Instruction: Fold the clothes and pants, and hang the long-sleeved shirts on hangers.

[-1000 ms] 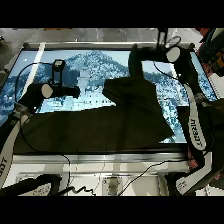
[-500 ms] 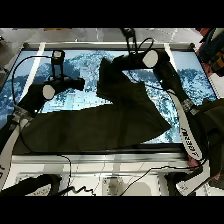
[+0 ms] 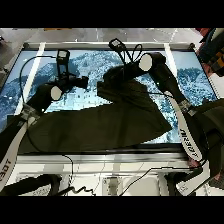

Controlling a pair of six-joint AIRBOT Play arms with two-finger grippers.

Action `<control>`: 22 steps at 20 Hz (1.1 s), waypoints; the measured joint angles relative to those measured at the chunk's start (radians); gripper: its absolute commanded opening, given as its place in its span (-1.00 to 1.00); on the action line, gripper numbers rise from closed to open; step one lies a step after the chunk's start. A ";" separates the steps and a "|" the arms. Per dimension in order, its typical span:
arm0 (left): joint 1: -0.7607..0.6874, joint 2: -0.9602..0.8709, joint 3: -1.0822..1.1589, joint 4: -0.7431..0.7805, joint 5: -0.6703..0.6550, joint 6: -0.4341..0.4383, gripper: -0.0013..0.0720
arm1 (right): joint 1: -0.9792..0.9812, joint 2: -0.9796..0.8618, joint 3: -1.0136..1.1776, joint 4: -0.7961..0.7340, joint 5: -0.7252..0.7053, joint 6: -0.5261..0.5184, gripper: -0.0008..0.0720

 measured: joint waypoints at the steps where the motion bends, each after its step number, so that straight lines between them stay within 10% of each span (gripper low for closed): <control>1: -0.001 -0.021 0.000 -0.002 -0.031 0.000 0.94 | -0.026 0.000 0.000 -0.034 0.011 0.017 0.59; 9: -0.002 -0.119 0.000 -0.207 -0.097 0.000 0.94 | -0.424 0.001 -0.138 -0.065 0.150 0.174 0.32; 12: -0.002 -0.127 0.000 -0.234 -0.094 0.000 0.94 | -0.567 0.001 -0.311 0.111 0.159 0.146 0.95; 22: -0.002 -0.131 0.000 -0.254 -0.096 0.000 0.93 | -0.670 -0.085 -0.574 0.397 -0.075 0.138 0.84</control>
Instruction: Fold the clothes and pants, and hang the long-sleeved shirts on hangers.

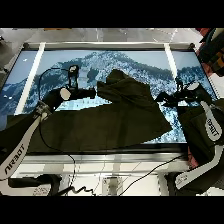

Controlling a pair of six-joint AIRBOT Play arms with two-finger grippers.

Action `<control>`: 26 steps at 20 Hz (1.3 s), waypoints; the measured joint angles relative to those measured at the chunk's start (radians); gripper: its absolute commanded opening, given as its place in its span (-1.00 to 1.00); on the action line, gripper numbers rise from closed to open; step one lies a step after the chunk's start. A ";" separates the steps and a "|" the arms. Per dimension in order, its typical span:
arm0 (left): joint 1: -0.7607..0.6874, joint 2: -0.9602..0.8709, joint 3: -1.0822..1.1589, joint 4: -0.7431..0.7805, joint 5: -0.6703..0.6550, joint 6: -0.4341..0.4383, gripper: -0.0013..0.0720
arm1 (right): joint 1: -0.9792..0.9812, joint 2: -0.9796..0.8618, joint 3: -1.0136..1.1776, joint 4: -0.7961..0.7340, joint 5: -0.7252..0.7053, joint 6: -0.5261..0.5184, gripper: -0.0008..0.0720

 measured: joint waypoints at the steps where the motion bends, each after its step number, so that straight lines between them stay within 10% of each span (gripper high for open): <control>1: 0.000 0.000 0.000 -0.001 0.000 0.000 0.93 | -0.001 -0.014 -0.003 0.025 0.000 -0.011 0.80; 6: -0.001 0.000 0.000 -0.002 0.000 0.000 0.93 | 0.005 -0.061 -0.013 0.162 0.113 -0.153 0.51; 9: -0.006 -0.001 0.000 -0.006 0.000 0.000 0.93 | 0.019 -0.071 -0.017 0.164 0.172 -0.241 -0.86; 22: -0.061 -0.026 0.059 -0.088 0.001 -0.001 0.65 | 0.023 0.311 -0.399 -0.015 0.139 -0.314 -0.89; 26: -0.067 -0.134 0.237 -0.100 -0.063 0.000 0.96 | 0.023 0.517 -0.672 -0.051 0.085 -0.315 -0.89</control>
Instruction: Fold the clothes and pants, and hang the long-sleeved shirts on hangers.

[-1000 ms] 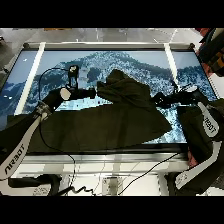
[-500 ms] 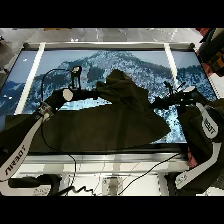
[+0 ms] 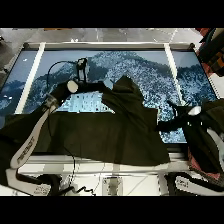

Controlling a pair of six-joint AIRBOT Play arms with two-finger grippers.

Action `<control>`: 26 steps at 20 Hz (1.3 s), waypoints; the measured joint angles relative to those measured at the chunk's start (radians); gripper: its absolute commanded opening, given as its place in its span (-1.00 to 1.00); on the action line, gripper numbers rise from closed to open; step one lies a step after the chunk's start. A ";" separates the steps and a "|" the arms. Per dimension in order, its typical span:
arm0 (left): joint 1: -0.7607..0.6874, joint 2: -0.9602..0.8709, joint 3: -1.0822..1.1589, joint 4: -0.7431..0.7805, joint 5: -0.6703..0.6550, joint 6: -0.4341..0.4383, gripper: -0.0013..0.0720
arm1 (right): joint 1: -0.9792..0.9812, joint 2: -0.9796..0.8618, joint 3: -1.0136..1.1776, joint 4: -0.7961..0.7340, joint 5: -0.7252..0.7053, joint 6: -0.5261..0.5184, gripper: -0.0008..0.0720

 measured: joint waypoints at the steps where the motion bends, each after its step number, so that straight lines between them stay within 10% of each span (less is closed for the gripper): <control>1: -0.003 -0.043 0.059 -0.002 -0.031 0.000 0.96 | 0.000 0.035 -0.042 -0.005 -0.009 0.000 -0.89; 13: -0.100 -0.490 0.557 -0.100 -0.259 0.111 0.86 | 0.000 0.145 -0.155 -0.016 -0.057 0.000 -0.89; 17: -0.125 -0.529 0.581 -0.127 -0.226 0.131 -0.92 | 0.000 0.147 -0.156 -0.016 -0.060 0.000 -0.89; 26: -0.088 -0.417 0.591 0.017 0.019 0.182 -0.92 | 0.000 0.153 -0.132 -0.013 -0.190 0.079 -0.89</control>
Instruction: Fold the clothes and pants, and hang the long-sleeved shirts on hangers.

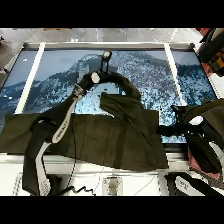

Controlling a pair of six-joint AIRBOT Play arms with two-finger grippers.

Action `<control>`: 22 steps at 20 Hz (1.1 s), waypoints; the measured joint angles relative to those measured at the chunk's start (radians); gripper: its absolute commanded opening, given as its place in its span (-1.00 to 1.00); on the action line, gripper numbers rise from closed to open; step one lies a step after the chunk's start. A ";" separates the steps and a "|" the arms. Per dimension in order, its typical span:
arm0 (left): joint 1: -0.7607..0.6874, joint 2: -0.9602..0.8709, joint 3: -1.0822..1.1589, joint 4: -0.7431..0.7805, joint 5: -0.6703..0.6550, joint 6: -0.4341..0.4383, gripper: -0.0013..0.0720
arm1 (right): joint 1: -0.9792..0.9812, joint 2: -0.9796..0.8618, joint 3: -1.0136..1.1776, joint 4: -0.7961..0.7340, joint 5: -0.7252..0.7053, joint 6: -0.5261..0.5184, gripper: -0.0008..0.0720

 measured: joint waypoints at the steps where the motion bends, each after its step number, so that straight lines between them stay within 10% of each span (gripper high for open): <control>1: 0.019 0.037 0.001 0.068 0.013 -0.023 -0.92 | 0.000 0.000 0.016 0.001 -0.037 0.018 -0.89; 10: 0.338 0.361 0.001 0.674 -0.283 -0.231 -0.91 | 0.000 0.001 0.189 -0.018 -0.366 0.077 -0.89; 22: 0.756 0.423 -0.002 0.779 -0.730 -0.246 -0.91 | 0.000 -0.002 0.210 -0.030 -0.596 0.090 -0.89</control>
